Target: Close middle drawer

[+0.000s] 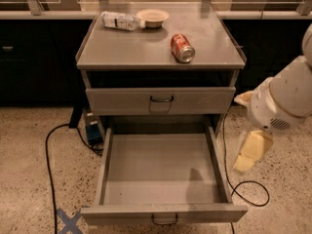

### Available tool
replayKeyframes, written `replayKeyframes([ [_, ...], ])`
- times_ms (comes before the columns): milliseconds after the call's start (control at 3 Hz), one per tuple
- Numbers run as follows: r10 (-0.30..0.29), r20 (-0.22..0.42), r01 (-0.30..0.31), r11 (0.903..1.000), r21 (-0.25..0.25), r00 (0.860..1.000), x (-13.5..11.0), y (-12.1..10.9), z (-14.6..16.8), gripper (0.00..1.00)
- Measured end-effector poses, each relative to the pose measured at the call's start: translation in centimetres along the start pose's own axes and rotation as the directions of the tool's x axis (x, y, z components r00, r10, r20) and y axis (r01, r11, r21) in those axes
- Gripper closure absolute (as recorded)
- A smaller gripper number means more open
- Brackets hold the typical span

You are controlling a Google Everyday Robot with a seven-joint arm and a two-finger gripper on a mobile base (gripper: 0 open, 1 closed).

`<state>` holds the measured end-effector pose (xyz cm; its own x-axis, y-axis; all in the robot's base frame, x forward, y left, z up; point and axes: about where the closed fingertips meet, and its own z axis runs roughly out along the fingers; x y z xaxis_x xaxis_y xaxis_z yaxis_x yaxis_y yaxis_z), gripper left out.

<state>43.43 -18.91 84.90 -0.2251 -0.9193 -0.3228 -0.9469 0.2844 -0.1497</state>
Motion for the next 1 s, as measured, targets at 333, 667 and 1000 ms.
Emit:
replayKeyframes([
  [333,-0.029,0.048,0.034,0.9937,-0.107,0.998,-0.8,2.4,5.1,0.0],
  [667,-0.029,0.048,0.034,0.9936,-0.107,0.998,-0.8,2.4,5.1,0.0],
  [1000,-0.03,0.087,0.045,0.9831,-0.177,0.996,-0.9,3.9,7.6,0.0],
])
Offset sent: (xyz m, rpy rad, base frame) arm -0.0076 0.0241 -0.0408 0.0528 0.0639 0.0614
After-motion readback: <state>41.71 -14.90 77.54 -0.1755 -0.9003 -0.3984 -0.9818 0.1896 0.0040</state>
